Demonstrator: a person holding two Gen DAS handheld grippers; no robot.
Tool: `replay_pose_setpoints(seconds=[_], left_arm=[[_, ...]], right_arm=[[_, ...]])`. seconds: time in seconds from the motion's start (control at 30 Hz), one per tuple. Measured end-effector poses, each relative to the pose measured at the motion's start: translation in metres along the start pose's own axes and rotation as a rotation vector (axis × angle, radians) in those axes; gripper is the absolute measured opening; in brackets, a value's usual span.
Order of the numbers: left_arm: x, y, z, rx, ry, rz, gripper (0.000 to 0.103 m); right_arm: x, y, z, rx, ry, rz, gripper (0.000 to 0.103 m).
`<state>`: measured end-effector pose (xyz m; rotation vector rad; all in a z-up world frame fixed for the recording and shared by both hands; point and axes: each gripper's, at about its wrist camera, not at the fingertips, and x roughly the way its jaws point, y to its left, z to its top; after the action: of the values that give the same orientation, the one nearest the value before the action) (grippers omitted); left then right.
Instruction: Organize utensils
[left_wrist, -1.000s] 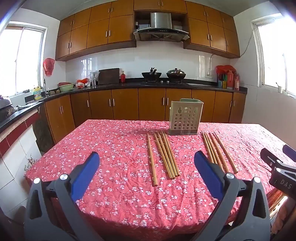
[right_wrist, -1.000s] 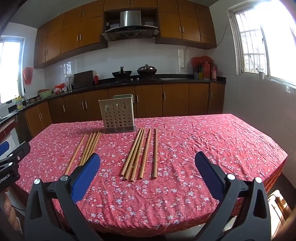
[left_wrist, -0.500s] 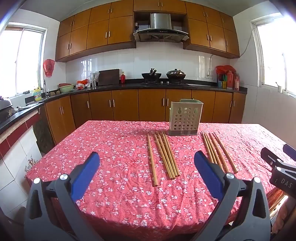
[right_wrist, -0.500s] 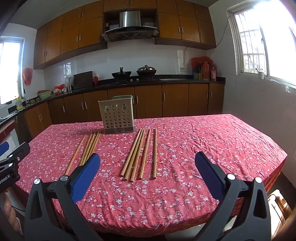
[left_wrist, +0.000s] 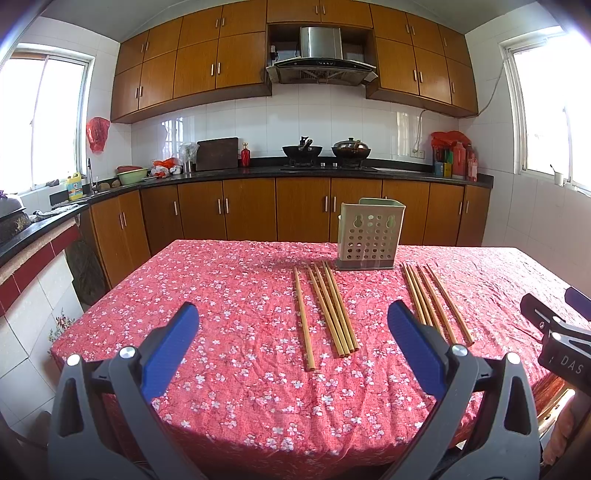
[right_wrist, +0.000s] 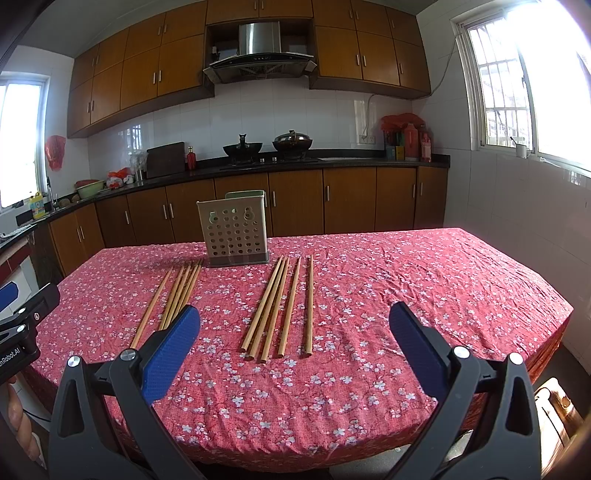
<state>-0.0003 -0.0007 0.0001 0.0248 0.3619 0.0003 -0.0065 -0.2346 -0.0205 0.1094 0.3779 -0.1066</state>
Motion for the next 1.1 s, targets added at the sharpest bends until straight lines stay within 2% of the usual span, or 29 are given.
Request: replay_pose_setpoints(seconds=[1.1], left_arm=[[-0.0011,-0.0003,0.0023,0.0,0.001,-0.002,0.099]], right_arm=[[0.0006,0.001,-0.0006,0.003,0.0,-0.002,0.101]])
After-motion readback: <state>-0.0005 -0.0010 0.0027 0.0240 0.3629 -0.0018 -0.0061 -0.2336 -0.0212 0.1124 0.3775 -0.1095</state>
